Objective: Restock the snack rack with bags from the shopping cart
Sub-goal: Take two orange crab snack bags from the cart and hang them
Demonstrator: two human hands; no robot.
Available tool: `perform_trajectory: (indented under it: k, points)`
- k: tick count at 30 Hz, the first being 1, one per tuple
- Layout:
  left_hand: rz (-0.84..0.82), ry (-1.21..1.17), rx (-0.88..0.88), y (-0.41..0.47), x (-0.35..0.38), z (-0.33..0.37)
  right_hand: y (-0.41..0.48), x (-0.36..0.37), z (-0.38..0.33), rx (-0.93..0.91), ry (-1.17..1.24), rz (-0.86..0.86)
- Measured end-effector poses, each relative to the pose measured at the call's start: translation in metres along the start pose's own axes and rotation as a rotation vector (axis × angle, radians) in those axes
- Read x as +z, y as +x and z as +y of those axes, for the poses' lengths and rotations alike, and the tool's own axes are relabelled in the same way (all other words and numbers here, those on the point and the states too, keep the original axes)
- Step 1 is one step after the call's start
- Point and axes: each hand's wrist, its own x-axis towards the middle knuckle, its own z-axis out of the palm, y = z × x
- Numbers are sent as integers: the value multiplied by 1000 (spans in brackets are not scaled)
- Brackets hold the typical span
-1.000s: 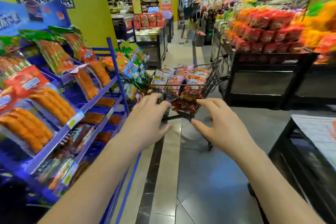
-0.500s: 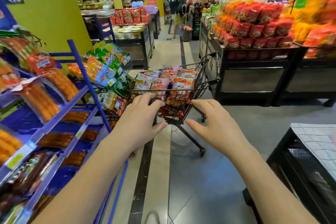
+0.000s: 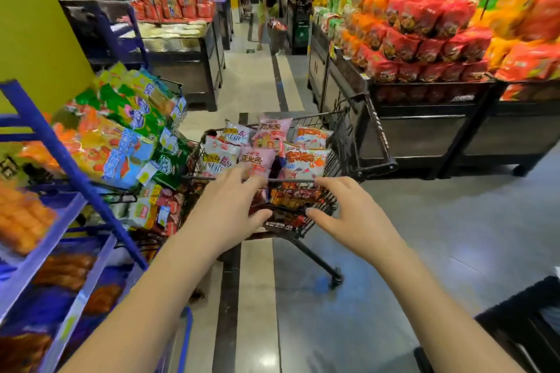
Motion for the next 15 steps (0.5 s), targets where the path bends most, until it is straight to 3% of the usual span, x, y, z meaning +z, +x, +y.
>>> perform_trajectory:
  k: [15]
  points:
    - [-152,-37,44,202,60,-51,184,52,82,135,9,-72]
